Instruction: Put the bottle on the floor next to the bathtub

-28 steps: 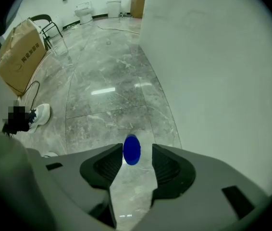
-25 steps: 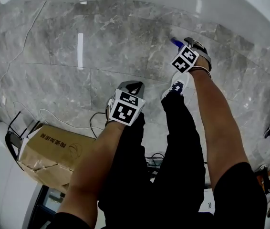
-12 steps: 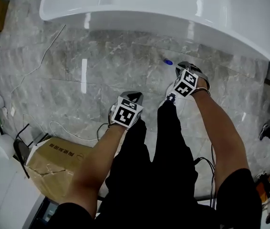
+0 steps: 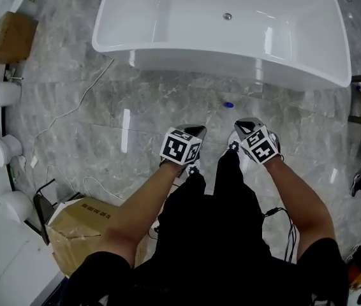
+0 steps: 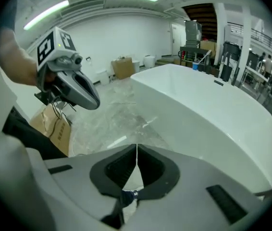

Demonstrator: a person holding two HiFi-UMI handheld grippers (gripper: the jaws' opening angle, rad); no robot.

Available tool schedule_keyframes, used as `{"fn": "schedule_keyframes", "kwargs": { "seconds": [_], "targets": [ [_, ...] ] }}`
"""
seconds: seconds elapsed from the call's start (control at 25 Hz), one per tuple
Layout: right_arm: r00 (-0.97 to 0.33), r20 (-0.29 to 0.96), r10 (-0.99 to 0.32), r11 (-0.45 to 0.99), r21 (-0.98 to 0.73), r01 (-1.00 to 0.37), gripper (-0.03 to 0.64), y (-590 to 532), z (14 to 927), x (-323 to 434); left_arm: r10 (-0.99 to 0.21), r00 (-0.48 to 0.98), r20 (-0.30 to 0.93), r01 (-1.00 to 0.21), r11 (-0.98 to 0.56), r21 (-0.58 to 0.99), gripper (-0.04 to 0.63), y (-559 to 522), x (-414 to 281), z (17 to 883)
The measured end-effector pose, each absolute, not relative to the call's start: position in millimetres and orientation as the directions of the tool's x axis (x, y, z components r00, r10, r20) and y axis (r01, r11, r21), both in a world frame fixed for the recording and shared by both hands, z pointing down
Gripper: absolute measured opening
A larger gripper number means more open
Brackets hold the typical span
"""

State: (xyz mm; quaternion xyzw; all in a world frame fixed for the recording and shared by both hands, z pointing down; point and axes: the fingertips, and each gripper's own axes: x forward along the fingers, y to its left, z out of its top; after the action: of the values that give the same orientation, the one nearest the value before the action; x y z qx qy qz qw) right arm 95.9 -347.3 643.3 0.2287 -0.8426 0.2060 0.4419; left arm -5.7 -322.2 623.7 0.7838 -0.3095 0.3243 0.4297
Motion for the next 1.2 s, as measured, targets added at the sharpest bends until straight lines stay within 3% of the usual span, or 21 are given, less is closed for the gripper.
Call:
{"fn": "schedule_keyframes", "kwargs": {
  "seconds": [0.44, 0.76, 0.96, 1.2],
  "targets": [
    [-0.637, 0.634, -0.439, 0.582, -0.340, -0.739, 0.038, -309.9, 488.6, 107.1, -0.282, 0.634, 0.720, -0.689, -0.630, 0.359, 0.018, -291.0, -1.7, 492.9],
    [-0.563, 0.520, -0.642, 0.436, -0.355, -0.827, 0.040, -276.0, 418.4, 132.7, -0.344, 0.684, 0.644, -0.668, -0.650, 0.362, 0.017, -262.6, -12.6, 434.9],
    [-0.591, 0.391, -0.705, 0.343, -0.542, -0.767, 0.040, -263.6, 394.0, 139.8, -0.390, 0.703, 0.595, -0.668, -0.647, 0.367, 0.017, -258.9, -15.6, 412.1],
    [-0.576, 0.385, -0.721, 0.348, -0.518, -0.781, 0.040, -242.0, 384.2, 133.2, -0.426, 0.718, 0.551, -0.658, -0.672, 0.339, 0.018, -248.3, -23.1, 381.9]
  ]
}}
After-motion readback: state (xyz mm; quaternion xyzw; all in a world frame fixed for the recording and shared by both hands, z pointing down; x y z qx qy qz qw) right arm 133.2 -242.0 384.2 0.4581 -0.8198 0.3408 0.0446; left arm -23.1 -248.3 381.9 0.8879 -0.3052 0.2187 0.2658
